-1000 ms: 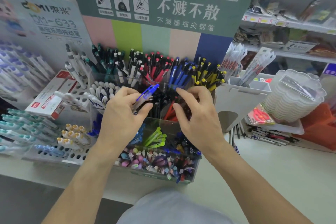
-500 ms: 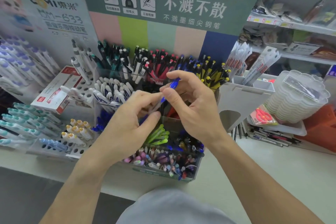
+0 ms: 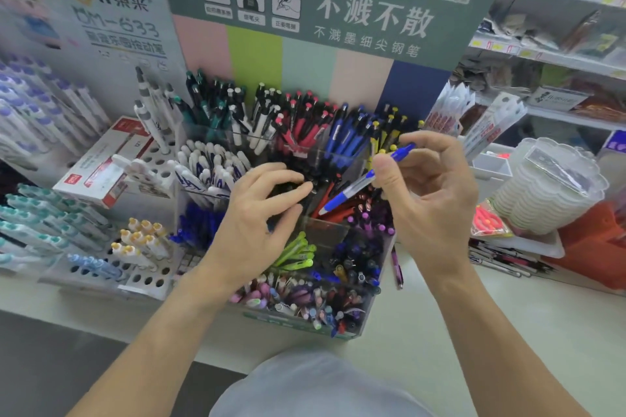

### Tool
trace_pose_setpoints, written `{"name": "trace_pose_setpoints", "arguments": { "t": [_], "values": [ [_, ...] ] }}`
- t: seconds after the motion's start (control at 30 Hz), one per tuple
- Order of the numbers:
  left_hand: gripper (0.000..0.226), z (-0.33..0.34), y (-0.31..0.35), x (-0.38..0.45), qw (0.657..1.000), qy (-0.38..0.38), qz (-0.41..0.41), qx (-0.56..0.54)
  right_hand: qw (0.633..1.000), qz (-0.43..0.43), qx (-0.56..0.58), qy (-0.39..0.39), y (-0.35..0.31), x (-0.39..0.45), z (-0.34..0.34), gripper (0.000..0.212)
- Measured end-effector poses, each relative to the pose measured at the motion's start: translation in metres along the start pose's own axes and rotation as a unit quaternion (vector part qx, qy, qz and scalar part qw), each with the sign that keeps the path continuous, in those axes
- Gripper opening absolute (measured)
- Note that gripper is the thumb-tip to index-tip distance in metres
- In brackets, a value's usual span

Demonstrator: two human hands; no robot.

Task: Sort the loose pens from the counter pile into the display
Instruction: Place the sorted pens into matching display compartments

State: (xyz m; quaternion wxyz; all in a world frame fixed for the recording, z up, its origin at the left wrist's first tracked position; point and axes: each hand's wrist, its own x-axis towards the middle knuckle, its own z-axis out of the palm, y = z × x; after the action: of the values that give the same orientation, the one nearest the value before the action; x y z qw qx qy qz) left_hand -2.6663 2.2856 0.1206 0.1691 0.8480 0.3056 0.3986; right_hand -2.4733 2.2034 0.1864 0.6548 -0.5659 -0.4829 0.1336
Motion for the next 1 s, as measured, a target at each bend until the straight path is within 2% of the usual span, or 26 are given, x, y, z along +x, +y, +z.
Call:
{"name": "trace_pose_setpoints", "arguments": {
  "t": [0.03, 0.1, 0.17, 0.23, 0.33, 0.4, 0.5, 0.6, 0.73, 0.87, 1.0],
  "values": [
    [0.034, -0.006, 0.001, -0.001, 1.000, 0.004, -0.021, -0.021, 1.000, 0.002, 0.009, 0.001, 0.001, -0.006, 0.001, 0.025],
    [0.034, -0.020, 0.004, -0.007, 0.994, 0.075, -0.066, -0.034, 0.999, 0.007, 0.033, 0.002, 0.005, -0.019, 0.004, 0.021],
    [0.022, -0.031, 0.006, -0.020, 0.977, 0.184, -0.107, 0.004, 0.998, 0.015, 0.058, -0.001, 0.009, -0.033, 0.009, 0.014],
    [0.021, -0.036, 0.002, -0.039, 0.956, 0.231, -0.169, 0.059, 0.997, 0.030, 0.075, -0.016, 0.014, -0.048, 0.018, 0.012],
    [0.039, -0.031, -0.015, -0.071, 0.935, 0.165, -0.303, 0.086, 0.993, 0.043, 0.080, -0.072, 0.018, -0.067, 0.038, 0.012],
    [0.056, -0.023, -0.026, -0.089, 0.927, 0.098, -0.343, 0.115, 0.990, 0.036, 0.072, -0.115, 0.020, -0.074, 0.056, 0.012],
    [0.076, -0.018, -0.033, -0.102, 0.932, 0.057, -0.339, 0.112, 0.985, 0.009, 0.032, -0.170, 0.028, -0.075, 0.086, 0.013],
    [0.079, -0.016, -0.035, -0.104, 0.931, 0.078, -0.343, 0.100, 0.972, -0.014, -0.038, -0.232, 0.043, -0.072, 0.116, 0.017],
    [0.062, -0.013, -0.042, -0.099, 0.945, 0.147, -0.285, 0.071, 0.937, -0.064, -0.151, -0.307, 0.063, -0.074, 0.142, 0.022],
    [0.050, -0.007, -0.054, -0.099, 0.957, 0.143, -0.239, 0.084, 0.929, -0.080, -0.201, -0.301, 0.067, -0.081, 0.146, 0.033],
    [0.044, -0.004, -0.065, -0.099, 0.967, 0.133, -0.204, 0.069, 0.880, -0.117, -0.276, -0.368, 0.069, -0.092, 0.136, 0.062]
  ]
}}
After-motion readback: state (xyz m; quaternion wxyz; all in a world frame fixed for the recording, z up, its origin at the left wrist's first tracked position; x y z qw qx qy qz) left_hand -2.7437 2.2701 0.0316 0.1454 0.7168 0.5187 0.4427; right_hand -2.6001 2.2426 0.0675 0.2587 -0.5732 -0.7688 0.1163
